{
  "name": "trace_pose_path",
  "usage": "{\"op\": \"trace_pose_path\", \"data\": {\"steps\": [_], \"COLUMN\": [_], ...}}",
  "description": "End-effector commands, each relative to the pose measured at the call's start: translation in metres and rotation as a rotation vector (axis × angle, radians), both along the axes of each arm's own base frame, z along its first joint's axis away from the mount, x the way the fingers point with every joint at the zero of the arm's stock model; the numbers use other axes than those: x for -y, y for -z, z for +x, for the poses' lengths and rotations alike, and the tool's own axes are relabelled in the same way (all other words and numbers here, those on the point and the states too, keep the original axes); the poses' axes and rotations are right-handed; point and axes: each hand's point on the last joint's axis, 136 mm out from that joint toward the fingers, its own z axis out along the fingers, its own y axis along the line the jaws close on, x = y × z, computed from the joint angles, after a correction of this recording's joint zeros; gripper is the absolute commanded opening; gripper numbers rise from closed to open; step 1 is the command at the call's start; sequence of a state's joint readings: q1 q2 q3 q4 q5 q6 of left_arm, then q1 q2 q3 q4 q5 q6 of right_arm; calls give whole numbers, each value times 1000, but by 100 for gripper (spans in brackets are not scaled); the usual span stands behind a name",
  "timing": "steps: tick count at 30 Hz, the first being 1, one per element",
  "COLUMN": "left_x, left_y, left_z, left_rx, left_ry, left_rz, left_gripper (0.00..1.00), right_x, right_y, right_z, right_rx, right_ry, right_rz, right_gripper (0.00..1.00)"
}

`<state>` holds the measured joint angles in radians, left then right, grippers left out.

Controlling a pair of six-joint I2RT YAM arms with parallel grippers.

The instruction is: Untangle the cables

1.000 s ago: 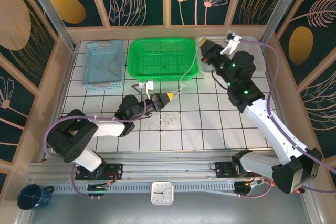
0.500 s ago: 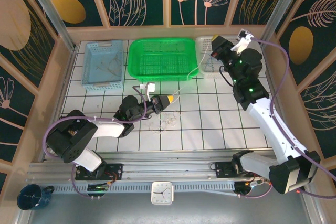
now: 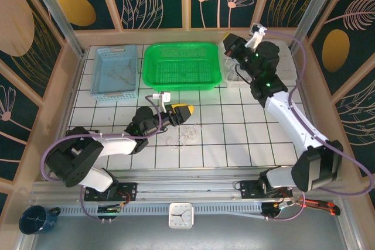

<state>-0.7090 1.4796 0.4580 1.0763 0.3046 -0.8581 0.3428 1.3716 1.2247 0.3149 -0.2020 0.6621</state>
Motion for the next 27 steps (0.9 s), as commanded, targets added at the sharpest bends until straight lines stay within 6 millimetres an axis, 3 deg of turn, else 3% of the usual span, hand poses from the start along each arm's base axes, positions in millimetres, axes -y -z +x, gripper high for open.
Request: {"op": "trace_pose_path", "data": {"steps": [1,3,9,12,18,23,24,27], "left_x": [-13,-19,-39,-48,-65,-73,-74,-75], "left_y": [-3,-4,-8,-13,-23,-22,-23,-25], "left_z": [8,12,24,30,37,44,46,49], "left_rx": [17,13,-7,-11,-11,-11,-11,-10], "left_ry": [-88,-123,-230,-264,-307,-332,-335,-341], "left_rz": [13,19,40,32,9,19,22,31], "left_gripper": [89,99,99,99,99,99,99,99], "right_x": [-12,-18,-35,-46,-65,-83,-87,-103], "right_y": [-37,-38,-33,-19,31,94,105,137], "right_z": [5,16,51,71,108,128,129,131], "right_rx": [100,102,93,71,-3,-102,-118,-174], "right_ry": [-49,-59,-91,-112,-145,-187,-200,-236], "right_rz": [36,37,49,59,69,36,22,-36], "right_gripper": [0,0,0,0,0,0,3,34]}}
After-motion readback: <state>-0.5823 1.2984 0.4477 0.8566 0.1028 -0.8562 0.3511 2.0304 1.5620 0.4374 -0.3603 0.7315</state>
